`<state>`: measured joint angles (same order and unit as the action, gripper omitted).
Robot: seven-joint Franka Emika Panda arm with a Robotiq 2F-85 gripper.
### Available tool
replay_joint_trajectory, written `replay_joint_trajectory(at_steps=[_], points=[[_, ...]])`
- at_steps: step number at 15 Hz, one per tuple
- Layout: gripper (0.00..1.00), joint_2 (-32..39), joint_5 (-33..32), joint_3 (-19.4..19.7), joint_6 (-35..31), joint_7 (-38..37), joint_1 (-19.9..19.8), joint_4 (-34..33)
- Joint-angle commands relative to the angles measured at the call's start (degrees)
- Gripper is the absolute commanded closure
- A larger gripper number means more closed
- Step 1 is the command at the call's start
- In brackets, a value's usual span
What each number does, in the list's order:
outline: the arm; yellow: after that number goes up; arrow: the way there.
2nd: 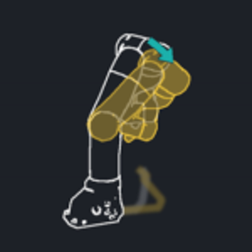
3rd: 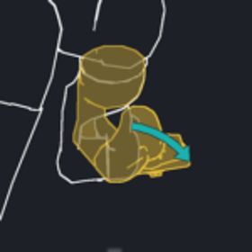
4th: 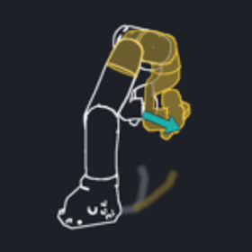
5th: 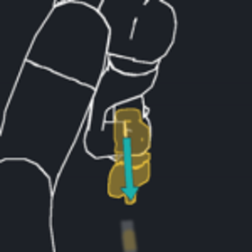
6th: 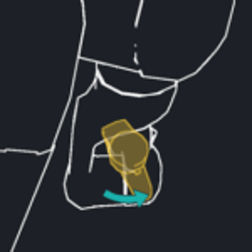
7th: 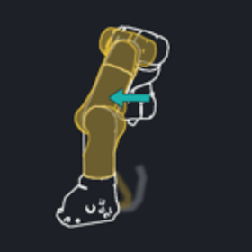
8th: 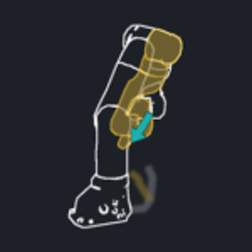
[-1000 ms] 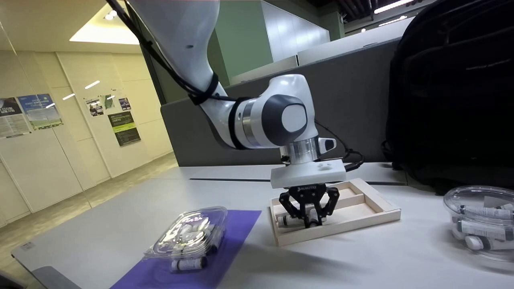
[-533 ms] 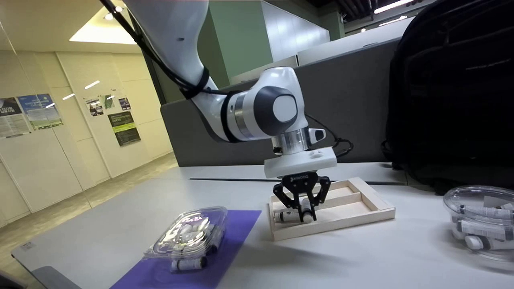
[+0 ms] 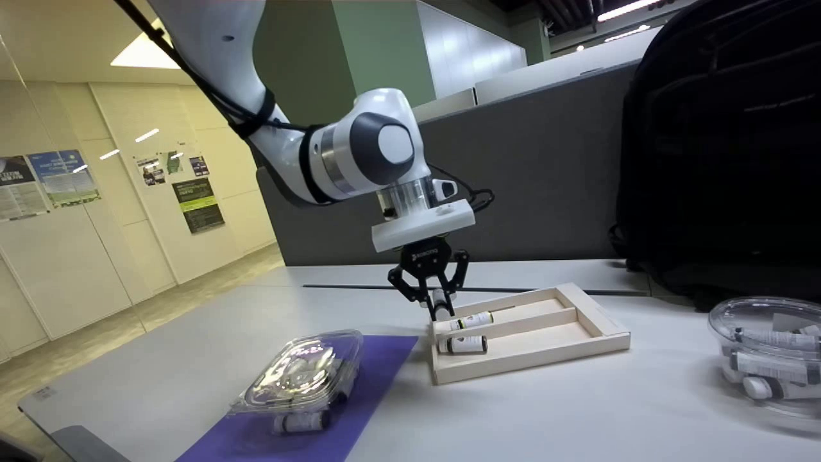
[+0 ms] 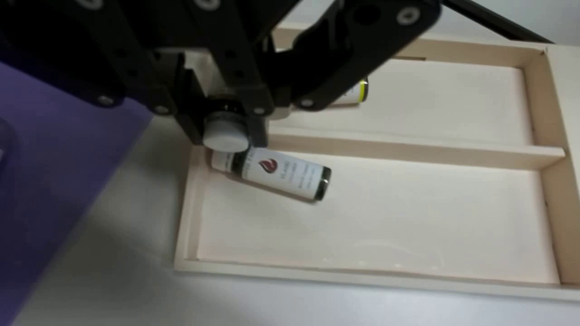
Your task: Get an item from the lower compartment of the tray and place it on the table
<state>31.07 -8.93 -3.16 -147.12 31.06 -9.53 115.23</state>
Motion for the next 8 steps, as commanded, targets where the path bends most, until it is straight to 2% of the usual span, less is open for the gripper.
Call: replay_joint_trajectory(at_steps=[1, 8], points=[[0.93, -0.02, -1.04, -0.73, 2.82, 0.49, 1.86, -0.46], [0.93, 3.93, -2.54, -0.28, 4.62, -0.52, 4.84, -1.28]])
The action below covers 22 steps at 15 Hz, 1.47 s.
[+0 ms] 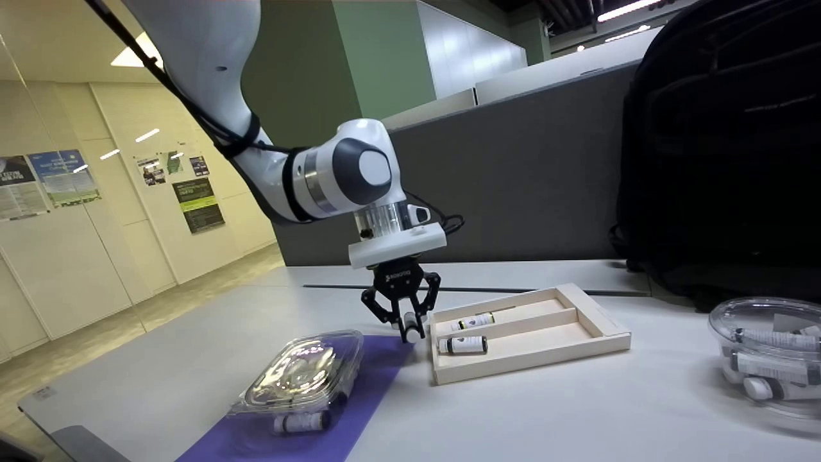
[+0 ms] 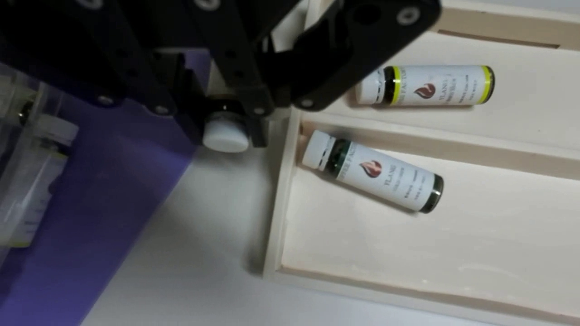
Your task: Get an item from the lower compartment of the tray and place it on the table
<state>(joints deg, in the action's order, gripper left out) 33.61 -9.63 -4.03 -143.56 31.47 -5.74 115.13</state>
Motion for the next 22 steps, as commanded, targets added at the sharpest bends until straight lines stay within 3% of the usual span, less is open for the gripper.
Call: replay_joint_trajectory(at_steps=[1, 3, 5, 11, 16, 22], points=[[0.93, 1.9, -2.48, 0.61, 0.95, -0.94, 1.39, -1.24], [0.47, 2.79, -4.01, 0.86, 1.19, -1.01, 2.29, -1.5], [0.43, 3.32, -5.94, 1.35, 1.47, -1.38, 3.35, -1.67], [0.04, 0.46, -7.41, 2.8, 1.23, -3.66, 4.28, -0.28], [0.0, -4.64, -6.38, 2.77, 1.82, -3.83, 3.35, 0.99], [0.0, -7.98, -3.38, 3.32, 8.46, -6.5, 2.2, 0.8]])
